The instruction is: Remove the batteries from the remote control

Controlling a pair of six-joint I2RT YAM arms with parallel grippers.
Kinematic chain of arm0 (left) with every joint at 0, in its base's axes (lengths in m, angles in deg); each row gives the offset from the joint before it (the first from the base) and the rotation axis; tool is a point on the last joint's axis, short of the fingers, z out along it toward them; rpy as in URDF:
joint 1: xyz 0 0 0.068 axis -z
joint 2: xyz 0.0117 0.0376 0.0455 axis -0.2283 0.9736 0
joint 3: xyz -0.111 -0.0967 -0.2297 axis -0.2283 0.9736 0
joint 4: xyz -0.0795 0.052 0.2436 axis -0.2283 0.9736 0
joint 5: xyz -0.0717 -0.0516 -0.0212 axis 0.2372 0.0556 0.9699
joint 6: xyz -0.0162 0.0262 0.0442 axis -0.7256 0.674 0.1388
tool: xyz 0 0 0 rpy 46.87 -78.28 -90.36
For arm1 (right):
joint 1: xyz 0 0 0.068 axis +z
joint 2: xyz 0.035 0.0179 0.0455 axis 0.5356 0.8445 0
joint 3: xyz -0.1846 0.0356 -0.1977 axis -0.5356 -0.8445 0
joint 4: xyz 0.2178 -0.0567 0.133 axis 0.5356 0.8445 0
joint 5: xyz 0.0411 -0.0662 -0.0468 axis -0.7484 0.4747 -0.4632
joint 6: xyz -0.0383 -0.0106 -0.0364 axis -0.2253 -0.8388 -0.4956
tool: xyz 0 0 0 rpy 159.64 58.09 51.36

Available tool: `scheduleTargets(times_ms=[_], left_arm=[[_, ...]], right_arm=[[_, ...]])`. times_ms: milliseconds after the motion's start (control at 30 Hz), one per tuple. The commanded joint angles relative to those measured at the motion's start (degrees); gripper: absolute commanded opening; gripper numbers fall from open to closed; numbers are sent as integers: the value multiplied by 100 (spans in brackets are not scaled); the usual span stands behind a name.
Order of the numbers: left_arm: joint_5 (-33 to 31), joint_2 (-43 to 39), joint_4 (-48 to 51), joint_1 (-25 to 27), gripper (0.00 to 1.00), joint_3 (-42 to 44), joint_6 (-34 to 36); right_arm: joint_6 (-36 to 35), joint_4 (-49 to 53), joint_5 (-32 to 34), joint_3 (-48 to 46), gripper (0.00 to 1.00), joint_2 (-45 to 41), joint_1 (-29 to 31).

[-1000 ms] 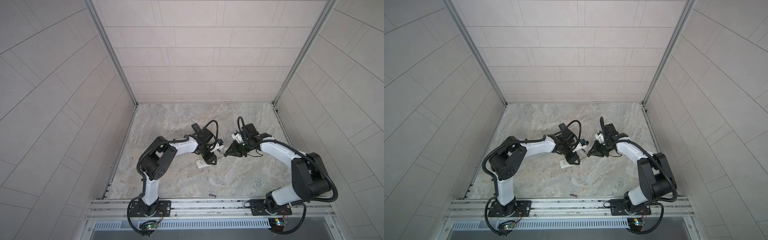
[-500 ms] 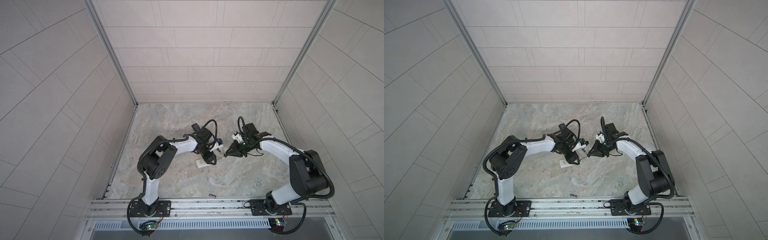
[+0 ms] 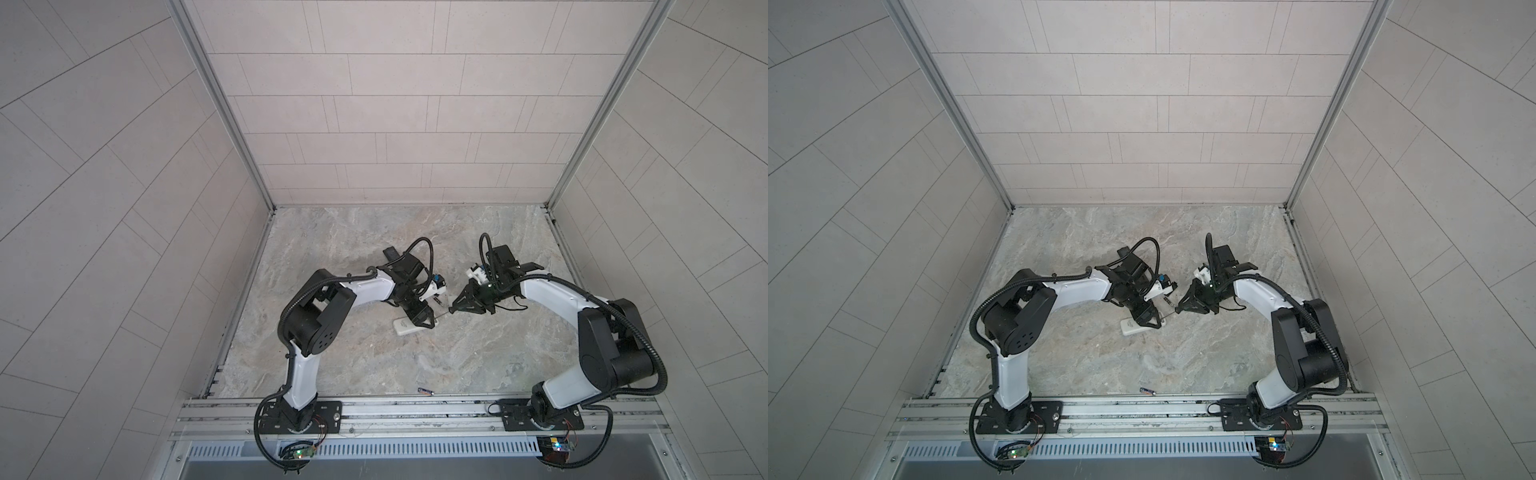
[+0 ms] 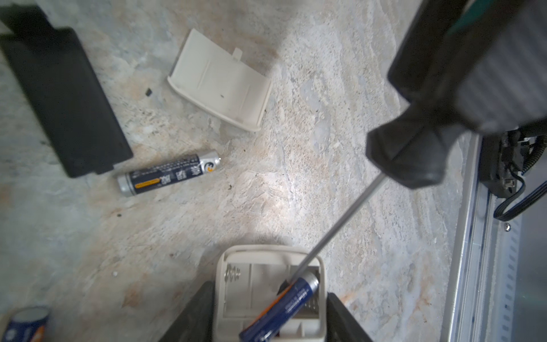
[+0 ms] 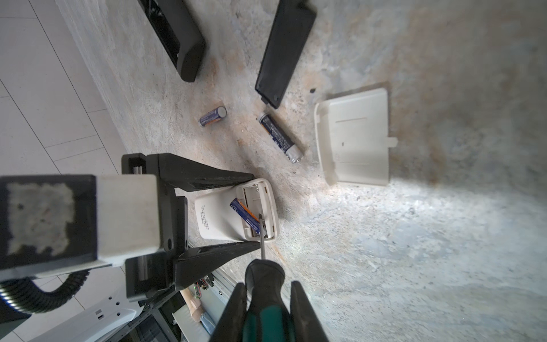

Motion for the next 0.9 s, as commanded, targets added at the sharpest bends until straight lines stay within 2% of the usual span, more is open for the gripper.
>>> scheduleTargets(times_ms=[0, 300, 600, 867], left_arm=[[28, 227, 110, 33, 40, -51, -23], [30, 234, 45, 28, 40, -49, 13], [16, 227, 62, 18, 40, -62, 144], [84, 243, -12, 19, 40, -36, 96]], right_arm=[[246, 51, 77, -43, 0, 15, -3], [735, -459, 129, -18, 0, -123, -12], [693, -338, 46, -162, 0, 36, -21], [1220, -778, 19, -296, 0, -42, -40]])
